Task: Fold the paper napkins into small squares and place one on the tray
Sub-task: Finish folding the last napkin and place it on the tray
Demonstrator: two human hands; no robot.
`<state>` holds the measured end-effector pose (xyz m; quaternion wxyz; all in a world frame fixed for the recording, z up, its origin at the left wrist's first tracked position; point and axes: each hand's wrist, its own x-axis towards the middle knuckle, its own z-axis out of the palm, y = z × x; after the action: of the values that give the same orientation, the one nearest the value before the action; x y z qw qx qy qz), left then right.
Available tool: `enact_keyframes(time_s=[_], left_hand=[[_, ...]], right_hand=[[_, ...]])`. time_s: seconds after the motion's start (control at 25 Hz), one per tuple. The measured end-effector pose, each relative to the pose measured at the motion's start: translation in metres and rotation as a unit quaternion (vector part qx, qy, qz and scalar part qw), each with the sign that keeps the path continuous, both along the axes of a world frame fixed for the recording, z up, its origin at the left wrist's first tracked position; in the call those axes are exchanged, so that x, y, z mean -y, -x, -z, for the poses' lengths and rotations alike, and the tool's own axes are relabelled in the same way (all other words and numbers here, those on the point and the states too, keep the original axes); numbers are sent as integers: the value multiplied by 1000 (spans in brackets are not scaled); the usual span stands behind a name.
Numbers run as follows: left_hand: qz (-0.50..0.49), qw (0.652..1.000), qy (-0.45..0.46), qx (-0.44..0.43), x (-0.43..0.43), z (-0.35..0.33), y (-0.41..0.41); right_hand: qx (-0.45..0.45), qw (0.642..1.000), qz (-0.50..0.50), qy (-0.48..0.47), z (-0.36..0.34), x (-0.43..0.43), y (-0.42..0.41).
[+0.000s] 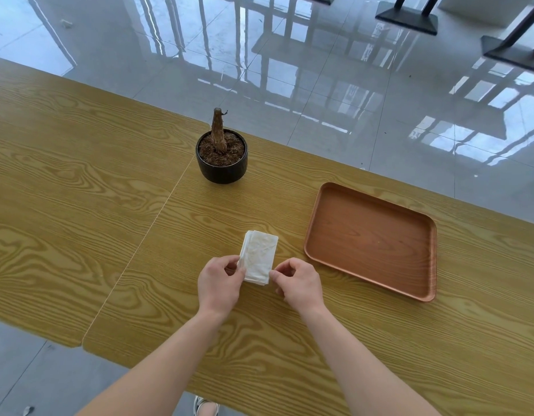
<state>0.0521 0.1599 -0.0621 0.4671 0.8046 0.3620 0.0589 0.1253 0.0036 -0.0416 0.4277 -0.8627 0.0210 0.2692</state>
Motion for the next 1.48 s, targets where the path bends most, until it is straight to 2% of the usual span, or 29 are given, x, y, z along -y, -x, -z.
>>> enact_keyframes(time_s=[0.12,0.2,0.28,0.32,0.4,0.52,0.64,0.72,0.8,0.88,0.96,1.0,1.08,1.16,1.28,1.48], left_hand=[[10,1000,-24,7,1,-1,1],[65,990,-116,50,0,2,10],[191,946,-248,85,-1,9,22],[262,914,-301,80,-1,13,26],[348,867,-354,30,-2,22,31],[369,853,-367,-45,-5,29,32],[375,851,-361,-65,-6,32,33],[373,856,-354,-57,-6,27,34],[324,887,-328,-25,0,18,38],[194,946,-257,16,9,6,42],[18,994,-112,3,21,-5,41],[-58,998,-15,-25,26,-8,37],[-177,965,177,-75,32,-14,29],[-242,923,289,-78,34,-17,24],[-259,906,325,-84,33,-18,17],[-242,923,283,-99,29,-17,7]], right_hand=[[11,1000,-18,-7,2,-3,0],[138,989,-53,25,5,0,2],[292,938,-163,89,11,7,2],[321,910,-232,125,14,8,0],[310,869,-337,186,20,7,0],[294,836,-398,236,29,9,-3],[284,827,-414,253,27,10,-5],[298,841,-392,224,22,9,-6],[338,865,-329,171,13,8,-9],[379,874,-266,147,6,3,-21],[376,880,-245,156,1,-4,-35],[363,882,-250,166,-1,-8,-40],[336,883,-272,184,-4,-17,-47],[318,877,-299,202,-4,-24,-50],[294,872,-326,217,-3,-31,-55],[231,899,-306,211,2,-39,-61]])
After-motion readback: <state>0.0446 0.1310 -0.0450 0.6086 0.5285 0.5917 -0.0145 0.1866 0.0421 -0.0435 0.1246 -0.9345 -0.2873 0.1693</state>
